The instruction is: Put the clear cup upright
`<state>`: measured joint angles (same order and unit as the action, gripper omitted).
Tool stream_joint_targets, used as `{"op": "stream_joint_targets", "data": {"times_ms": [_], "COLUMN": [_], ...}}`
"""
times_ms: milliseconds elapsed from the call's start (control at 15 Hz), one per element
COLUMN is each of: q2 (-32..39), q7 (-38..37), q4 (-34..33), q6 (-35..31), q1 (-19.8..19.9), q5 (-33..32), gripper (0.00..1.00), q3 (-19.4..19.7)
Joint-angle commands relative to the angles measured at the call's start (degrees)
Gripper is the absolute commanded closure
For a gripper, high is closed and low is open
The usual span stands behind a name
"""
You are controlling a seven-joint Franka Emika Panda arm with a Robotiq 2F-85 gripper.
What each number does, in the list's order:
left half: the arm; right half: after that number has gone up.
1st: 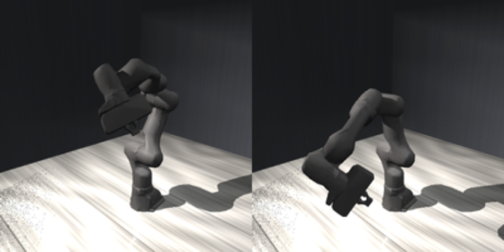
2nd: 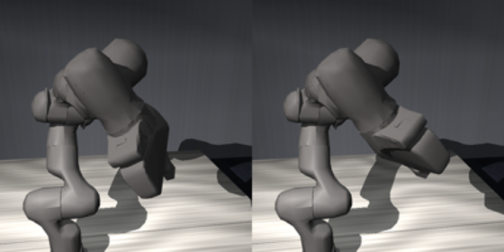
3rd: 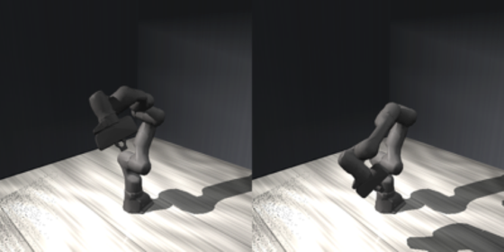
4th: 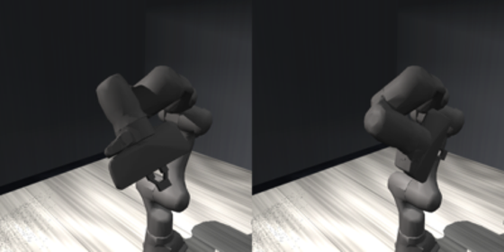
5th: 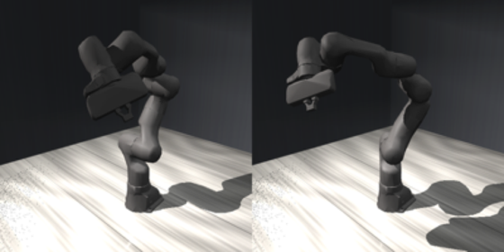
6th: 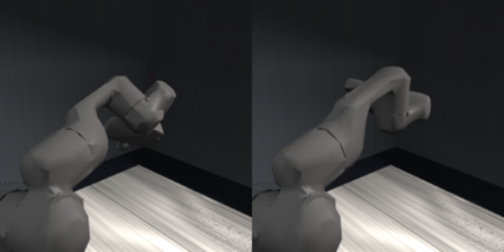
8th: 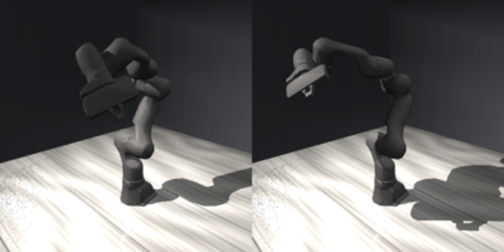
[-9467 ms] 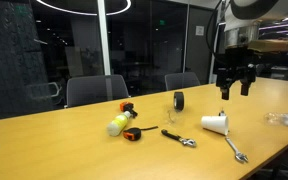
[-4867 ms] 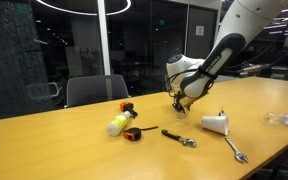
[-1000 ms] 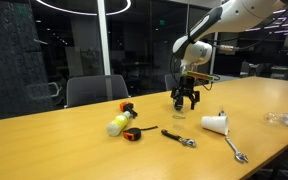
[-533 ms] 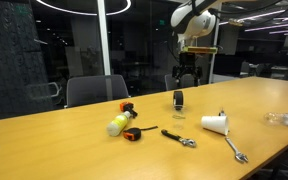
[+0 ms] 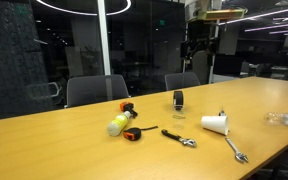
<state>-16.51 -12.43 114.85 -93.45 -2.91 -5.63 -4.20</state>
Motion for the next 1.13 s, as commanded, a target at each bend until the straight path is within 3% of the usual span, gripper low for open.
{"op": "stream_joint_targets", "data": {"times_ms": [0,267,467,533,733,1067], "q2": [-14.6,-28.3,-34.8,-29.5,-34.3,-34.5], "q7": [-3.6,-5.4,-5.4,-4.2,-4.0,-4.1], "q4": [12.6,21.3,24.0,21.0,23.5,24.1], "q6": [-1.1,1.1,4.5,3.8,4.6,4.6], "q1": [-0.6,-0.5,0.4,0.7,0.9,1.1], "q5": [2.1,5.8,7.0,6.0,6.6,6.6], "gripper": [0.0,0.0,0.0,0.0,0.0,0.0], "q3": [-1.9,-2.7,-2.4,-3.2,-3.2,-3.1]}}
